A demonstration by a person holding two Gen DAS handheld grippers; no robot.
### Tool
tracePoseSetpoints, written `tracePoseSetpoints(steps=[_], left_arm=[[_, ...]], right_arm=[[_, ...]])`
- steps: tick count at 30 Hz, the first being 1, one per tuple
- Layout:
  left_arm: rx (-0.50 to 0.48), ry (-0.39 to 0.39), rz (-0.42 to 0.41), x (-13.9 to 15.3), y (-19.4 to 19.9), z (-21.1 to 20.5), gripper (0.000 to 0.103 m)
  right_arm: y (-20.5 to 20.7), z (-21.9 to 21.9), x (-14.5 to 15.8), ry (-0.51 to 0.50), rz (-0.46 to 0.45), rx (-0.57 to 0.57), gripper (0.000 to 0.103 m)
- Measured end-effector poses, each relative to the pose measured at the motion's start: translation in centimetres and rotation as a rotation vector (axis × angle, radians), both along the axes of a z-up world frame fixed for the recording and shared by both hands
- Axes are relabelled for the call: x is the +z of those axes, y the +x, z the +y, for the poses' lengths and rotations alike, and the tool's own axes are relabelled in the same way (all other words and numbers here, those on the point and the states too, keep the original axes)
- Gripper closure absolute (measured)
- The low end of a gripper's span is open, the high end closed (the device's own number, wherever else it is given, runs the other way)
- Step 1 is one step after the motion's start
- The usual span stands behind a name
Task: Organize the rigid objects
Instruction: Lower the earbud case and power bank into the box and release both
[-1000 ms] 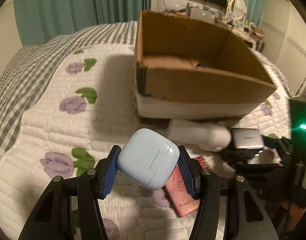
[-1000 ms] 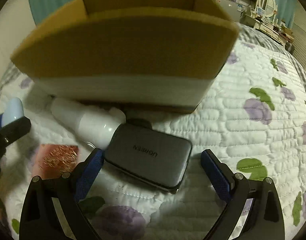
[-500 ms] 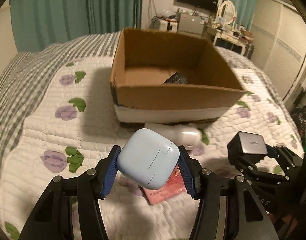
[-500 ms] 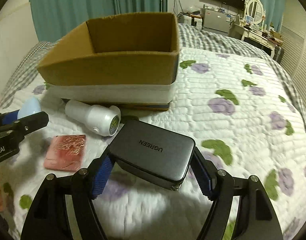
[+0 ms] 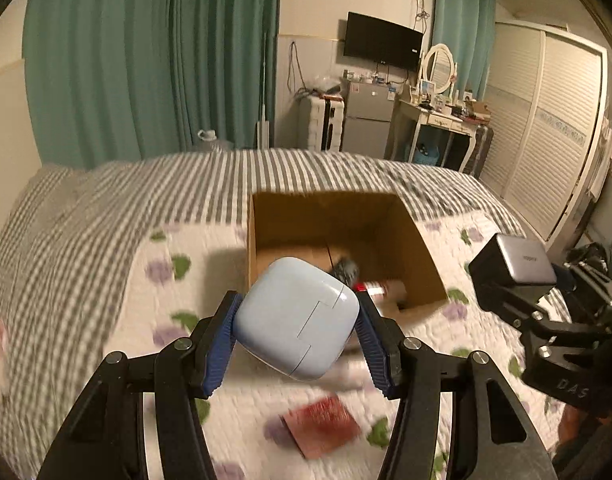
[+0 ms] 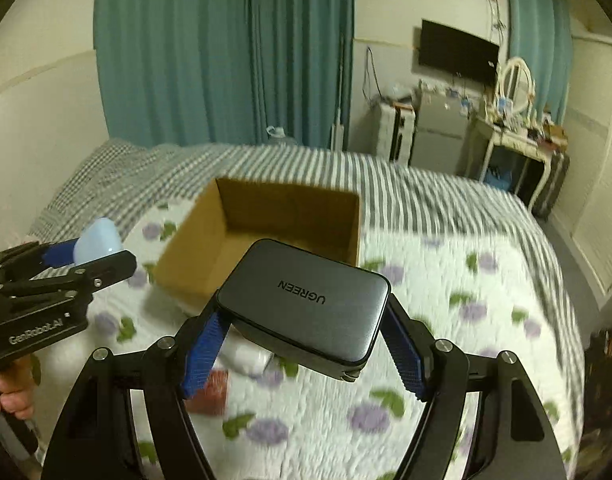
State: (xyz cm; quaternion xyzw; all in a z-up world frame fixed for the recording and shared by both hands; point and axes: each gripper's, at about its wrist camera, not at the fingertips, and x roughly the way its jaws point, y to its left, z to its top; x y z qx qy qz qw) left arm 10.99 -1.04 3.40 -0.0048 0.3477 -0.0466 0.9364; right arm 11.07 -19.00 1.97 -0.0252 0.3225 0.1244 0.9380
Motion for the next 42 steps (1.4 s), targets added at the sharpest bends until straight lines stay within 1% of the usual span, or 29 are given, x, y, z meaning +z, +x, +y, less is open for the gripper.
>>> tracePoseSetpoints(steps=[2,5,8,11,14,16,20,21,22,24,26,29,31,33,35,37,42], left_arm=[[-0.002,0.0,-0.005,0.1,1.9,0.1,0.045],[0.0,-0.006,0.001,-0.7,4.7,0.1,0.045],[-0.032,0.02,0.012,-2.1,7.0,-0.6,0.045],[-0.059,0.027,0.02,-3.8,8.9,-1.5,0.045],[-0.075,0.031,0.02,-5.4,10.4,-2.1,0.045],[-0.071,0.035,0.003,-6.1,10.8,-2.3,0.045],[-0.078,-0.022,-0.001,-7.0,11.2,-2.0,0.043],[-0.073,-0.029,-0.001,-7.0,11.1,-1.9,0.043],[-0.061,-0.032,0.001,-7.0,11.0,-1.8,0.042],[-0.032,-0.017,0.027,-6.8,10.9,-1.5,0.042],[-0.012,-0.011,0.036,-6.0,10.1,-1.4,0.042],[0.008,-0.017,0.034,-3.9,8.5,-1.2,0.042],[0.008,-0.023,0.022,-2.2,6.8,-1.2,0.042],[0.01,-0.01,0.001,-0.3,5.0,-1.4,0.042],[0.01,-0.008,-0.013,1.1,2.5,-1.2,0.038],[0.004,-0.012,-0.012,1.6,0.1,-1.0,0.038],[0.021,0.014,0.024,1.0,-3.8,-1.1,0.038]], right_arm=[[1.5,0.0,0.4,0.028,-0.001,0.001,0.029],[4.4,0.0,0.2,0.058,0.002,0.003,0.029],[7.5,0.6,-1.0,0.045,0.013,0.007,0.029],[10.4,1.2,-2.8,0.034,0.028,0.008,0.029],[12.9,1.2,-5.0,0.038,0.051,-0.003,0.029],[14.0,1.5,-6.0,0.025,0.05,-0.007,0.029],[15.0,1.4,-7.0,0.037,0.05,-0.034,0.028],[14.9,1.2,-6.9,0.057,0.038,-0.028,0.024],[14.5,0.9,-6.6,0.077,0.017,-0.018,0.024],[13.6,0.2,-5.7,0.11,-0.013,-0.015,0.019],[12.8,-0.4,-4.4,0.098,-0.01,-0.034,0.018],[10.1,-1.6,-1.8,0.063,-0.027,-0.044,0.018],[8.1,-2.4,-0.3,0.032,-0.031,-0.057,0.018],[6.1,-3.1,1.0,0.012,-0.03,-0.063,0.018],[3.7,-3.9,2.0,-0.002,-0.024,-0.072,0.018],[0.8,-4.8,2.8,0.005,-0.023,-0.077,0.018],[-3.9,-5.9,2.4,0.027,-0.001,-0.107,0.017]])
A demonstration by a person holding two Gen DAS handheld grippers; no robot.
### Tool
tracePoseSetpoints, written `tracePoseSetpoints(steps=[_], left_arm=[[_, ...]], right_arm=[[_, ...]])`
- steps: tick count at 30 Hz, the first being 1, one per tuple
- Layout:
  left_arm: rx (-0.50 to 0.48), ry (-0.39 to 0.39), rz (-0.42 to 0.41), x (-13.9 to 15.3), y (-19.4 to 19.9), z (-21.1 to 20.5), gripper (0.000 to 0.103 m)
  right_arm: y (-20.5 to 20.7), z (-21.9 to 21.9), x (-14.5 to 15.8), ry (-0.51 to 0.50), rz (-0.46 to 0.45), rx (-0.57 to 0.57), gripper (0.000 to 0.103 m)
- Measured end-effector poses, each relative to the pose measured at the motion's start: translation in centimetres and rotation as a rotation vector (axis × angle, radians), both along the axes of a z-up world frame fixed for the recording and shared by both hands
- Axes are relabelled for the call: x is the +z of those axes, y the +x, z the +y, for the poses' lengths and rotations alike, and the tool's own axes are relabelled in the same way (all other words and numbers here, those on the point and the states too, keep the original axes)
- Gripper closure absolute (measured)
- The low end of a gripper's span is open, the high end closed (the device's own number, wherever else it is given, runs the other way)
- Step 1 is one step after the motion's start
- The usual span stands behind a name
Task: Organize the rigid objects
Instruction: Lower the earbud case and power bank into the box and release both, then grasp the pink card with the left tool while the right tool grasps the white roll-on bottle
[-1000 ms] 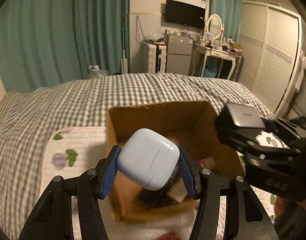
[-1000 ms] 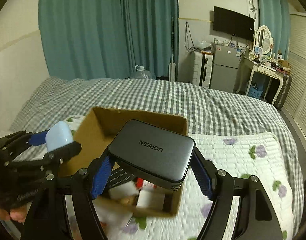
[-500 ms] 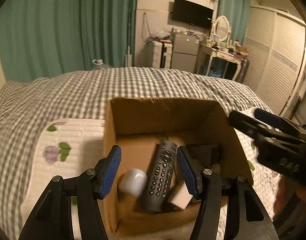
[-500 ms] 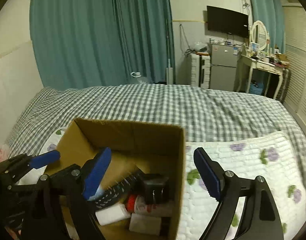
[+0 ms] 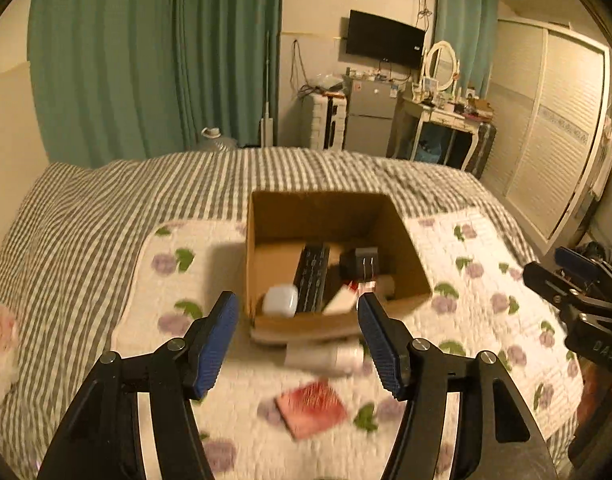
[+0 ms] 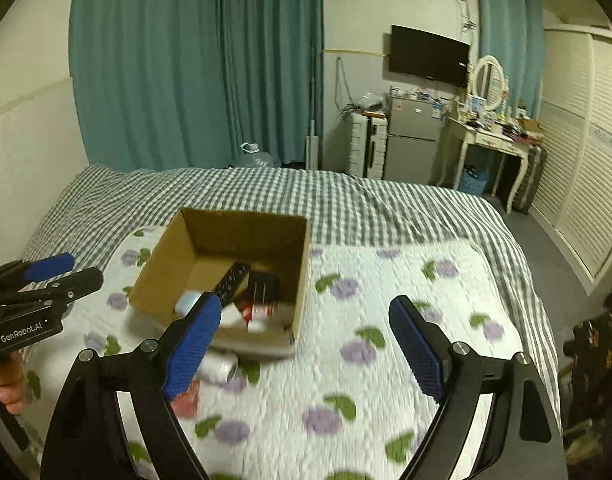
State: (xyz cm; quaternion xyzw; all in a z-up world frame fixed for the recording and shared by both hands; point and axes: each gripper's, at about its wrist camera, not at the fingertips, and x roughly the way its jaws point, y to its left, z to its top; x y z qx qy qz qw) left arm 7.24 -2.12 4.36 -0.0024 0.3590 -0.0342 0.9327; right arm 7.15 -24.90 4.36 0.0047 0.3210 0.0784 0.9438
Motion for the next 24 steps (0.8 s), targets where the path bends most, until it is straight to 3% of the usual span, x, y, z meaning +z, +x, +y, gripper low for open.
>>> tracePoseSetpoints(steps=[2,4,7,17,24], left_arm=[[0.016,0.015,0.008,-0.8,-1.1,-0.1,0.038],[0.035,0.036,0.025,-2.0,-1.9,-0.2,0.038],[0.046,0.021,0.066,-4.4,-2.5,0.2,0.038],[0.048,-0.003,0.198,-13.7,-0.7,0.1,0.038],[0.012,0.0,0.307,-18.7,1.5,-1.9,0.035]], right_arm=[[-1.2,0.0,-0.7,0.015,0.008,-0.01,0.015],[-2.3,-0.1,-1.9,0.027,0.01,-0.014,0.007],[-2.7,0.5,-4.3,0.028,0.031,-0.01,0.006],[0.7,2.1,-13.4,0.001,0.14,-0.002,0.006],[2.8,2.0,-14.9,0.0,0.131,-0.04,0.006]])
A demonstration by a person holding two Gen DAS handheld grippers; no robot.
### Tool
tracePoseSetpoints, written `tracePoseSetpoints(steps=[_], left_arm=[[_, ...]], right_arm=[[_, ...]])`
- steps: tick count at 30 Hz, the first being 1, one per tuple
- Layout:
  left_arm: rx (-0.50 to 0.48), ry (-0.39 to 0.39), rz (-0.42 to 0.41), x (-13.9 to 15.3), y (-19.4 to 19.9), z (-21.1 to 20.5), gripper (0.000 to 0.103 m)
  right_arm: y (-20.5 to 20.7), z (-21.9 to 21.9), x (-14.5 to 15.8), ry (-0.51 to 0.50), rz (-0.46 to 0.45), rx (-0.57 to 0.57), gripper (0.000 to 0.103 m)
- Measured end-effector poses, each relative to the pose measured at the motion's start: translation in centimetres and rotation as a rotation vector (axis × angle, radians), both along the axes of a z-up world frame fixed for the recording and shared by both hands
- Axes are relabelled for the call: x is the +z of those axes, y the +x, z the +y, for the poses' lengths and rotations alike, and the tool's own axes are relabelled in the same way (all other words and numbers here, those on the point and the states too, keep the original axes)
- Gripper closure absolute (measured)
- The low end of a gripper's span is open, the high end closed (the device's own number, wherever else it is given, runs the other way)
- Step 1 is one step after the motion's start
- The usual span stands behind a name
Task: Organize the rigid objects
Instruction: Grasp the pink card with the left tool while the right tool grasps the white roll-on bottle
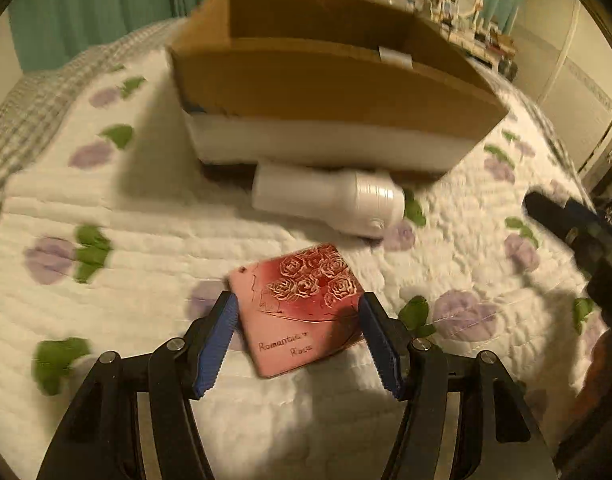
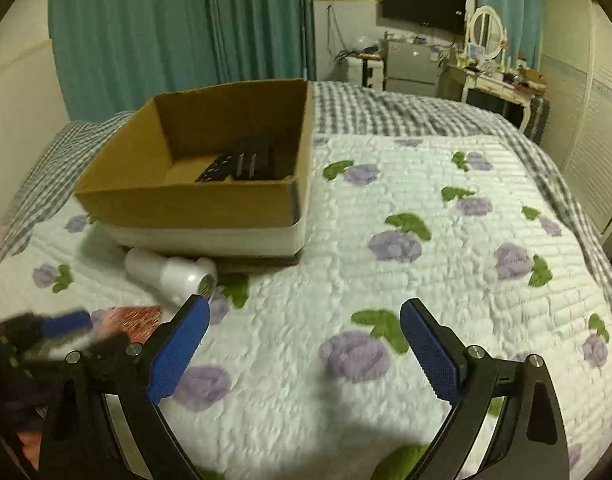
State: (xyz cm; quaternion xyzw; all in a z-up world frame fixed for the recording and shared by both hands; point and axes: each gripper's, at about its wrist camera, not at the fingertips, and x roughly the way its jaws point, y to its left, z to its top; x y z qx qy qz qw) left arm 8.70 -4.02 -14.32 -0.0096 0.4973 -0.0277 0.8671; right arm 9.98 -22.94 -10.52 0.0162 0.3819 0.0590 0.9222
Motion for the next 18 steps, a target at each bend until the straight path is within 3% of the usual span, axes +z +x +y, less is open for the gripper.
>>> tracePoseSetpoints(steps=[3,8,11,16,17,18], left_arm=[[0.004,0.012,0.003,-0.7,0.7,-0.4,0.029],[0.008,0.012,0.081,-2.4,2.3,-0.6,0.022],[-0.015,0.053,0.068,-2.3,1.9,-1.2,0.022],[0.001,-0.025,-0.018,0.0,-0.4,0.5,0.029],[0.004,-0.002,-0.059,1.0,-1.2,0.8,0.038],[0.01,0.026,-0.092,1.7,-1.7,1.1,0.071]], right_arm=[[0.6,-0.4,-0.1,0.031,-0.001,-0.018,0.006],[0.9,0.2,-0.9,0.025,0.022,-0.015,0.006],[0.7,0.4,-1.0,0.01,0.026,-0.014,0.006],[0.3,0.9,-0.9,0.007,0.022,0.014,0.006],[0.2,1.1,-0.8,-0.007,0.017,0.024,0.006],[0.1,1.4,-0.8,-0.015,0.011,0.035,0.006]])
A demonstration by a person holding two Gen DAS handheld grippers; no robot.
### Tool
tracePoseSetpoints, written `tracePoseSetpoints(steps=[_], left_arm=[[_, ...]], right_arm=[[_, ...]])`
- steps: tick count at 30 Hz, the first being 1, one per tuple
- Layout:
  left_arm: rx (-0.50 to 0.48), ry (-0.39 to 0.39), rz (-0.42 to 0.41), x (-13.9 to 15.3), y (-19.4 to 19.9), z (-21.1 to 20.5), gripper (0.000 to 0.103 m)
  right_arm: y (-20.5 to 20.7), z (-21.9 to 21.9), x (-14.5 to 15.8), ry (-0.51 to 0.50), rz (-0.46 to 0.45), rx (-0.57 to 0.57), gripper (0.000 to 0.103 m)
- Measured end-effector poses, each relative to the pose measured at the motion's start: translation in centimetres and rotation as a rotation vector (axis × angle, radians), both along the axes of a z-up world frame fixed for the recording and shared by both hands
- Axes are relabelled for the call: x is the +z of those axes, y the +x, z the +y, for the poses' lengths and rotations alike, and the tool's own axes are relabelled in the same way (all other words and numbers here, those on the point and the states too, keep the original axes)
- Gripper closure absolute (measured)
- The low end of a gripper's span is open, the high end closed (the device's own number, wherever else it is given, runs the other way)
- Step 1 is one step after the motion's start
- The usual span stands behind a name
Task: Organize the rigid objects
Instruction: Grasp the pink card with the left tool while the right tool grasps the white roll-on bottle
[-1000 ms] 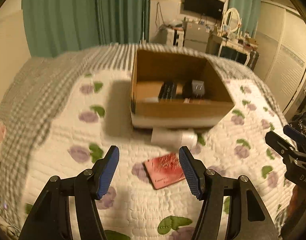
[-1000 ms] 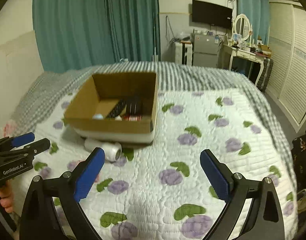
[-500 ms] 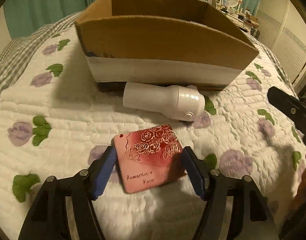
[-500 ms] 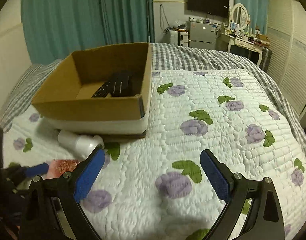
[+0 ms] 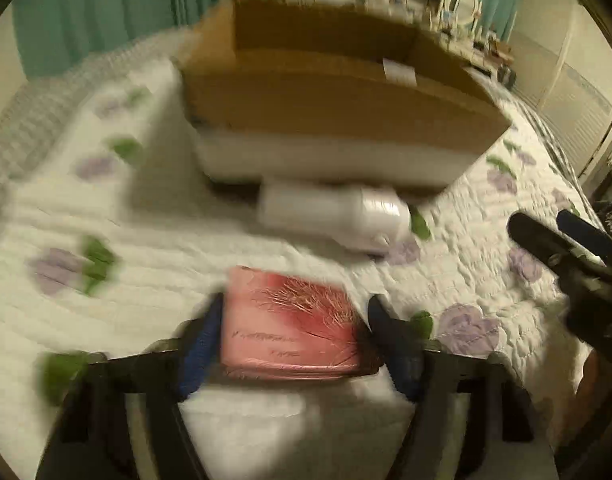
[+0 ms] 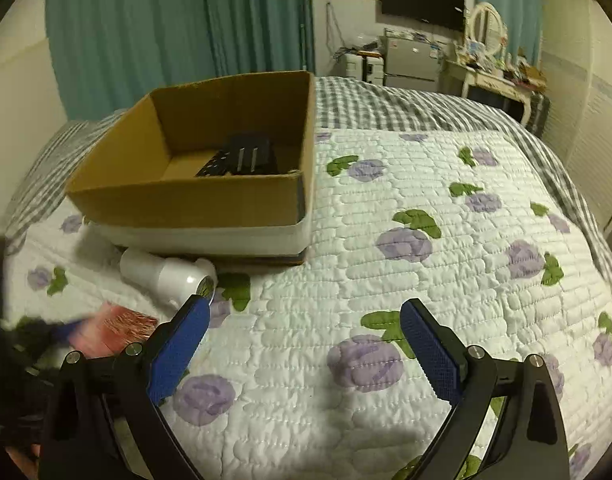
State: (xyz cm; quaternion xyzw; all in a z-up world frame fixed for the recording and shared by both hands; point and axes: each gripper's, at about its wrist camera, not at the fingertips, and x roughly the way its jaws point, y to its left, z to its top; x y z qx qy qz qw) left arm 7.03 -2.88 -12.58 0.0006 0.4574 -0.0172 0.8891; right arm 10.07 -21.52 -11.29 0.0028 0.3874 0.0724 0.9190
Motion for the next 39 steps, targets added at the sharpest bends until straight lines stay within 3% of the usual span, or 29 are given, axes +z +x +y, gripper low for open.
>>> tracePoseSetpoints(steps=[1,4,7,9,11,12,17,20,21,22,24,25,28,33,39], left_arm=[[0.005,0.017,-0.014,0.6,-0.2,0.4,0.076],[0.022,-0.036,-0.002,1.8,0.4,2.4,0.079],[0.022,-0.037,0.046,0.7,1.1,3.2,0.079],[-0.005,-0.078,0.08,0.0,0.9,3.0,0.077],[-0.001,-0.062,0.109,-0.6,1.4,2.7,0.06],[0.013,-0.046,0.116,-0.8,1.5,2.6,0.041],[0.028,-0.117,0.176,-1.8,1.8,2.2,0.035],[-0.009,-0.093,0.199,-2.3,2.4,0.7,0.031],[-0.023,-0.075,0.217,-2.6,2.7,0.1,0.025],[-0.046,-0.005,0.238,-3.3,3.0,-1.0,0.024],[-0.079,0.079,0.21,-3.7,2.9,-2.2,0.024],[-0.079,0.082,0.198,-3.7,2.8,-2.3,0.024],[-0.066,0.032,0.165,-2.9,2.3,-1.7,0.031],[-0.031,0.004,0.089,-0.7,0.2,0.2,0.032],[0.093,-0.007,-0.017,2.7,0.4,3.6,0.031]], right_arm=[[-0.1,0.3,0.1,0.003,-0.005,0.019,0.006],[-0.3,1.2,0.3,0.013,-0.021,0.059,0.006],[-0.3,2.2,-0.2,-0.008,-0.006,0.096,0.006],[-0.2,2.6,-0.6,-0.029,0.001,0.103,0.006],[0.0,2.5,-1.0,-0.034,0.011,0.093,0.006],[0.1,2.4,-1.2,-0.03,0.017,0.088,0.006],[0.3,1.9,-1.2,-0.008,0.024,0.069,0.006],[0.3,1.7,-1.0,0.002,0.024,0.058,0.006],[0.3,1.6,-1.0,0.004,0.023,0.054,0.006],[0.3,1.5,-0.9,0.008,0.022,0.051,0.006],[0.3,1.3,-0.9,0.015,0.022,0.042,0.006],[0.3,1.2,-0.9,0.017,0.022,0.038,0.006],[0.3,1.2,-0.8,0.024,0.02,0.039,0.006],[0.3,1.9,-1.1,-0.014,0.02,0.07,0.006],[0.9,4.3,-0.9,-0.034,0.004,0.158,0.006]])
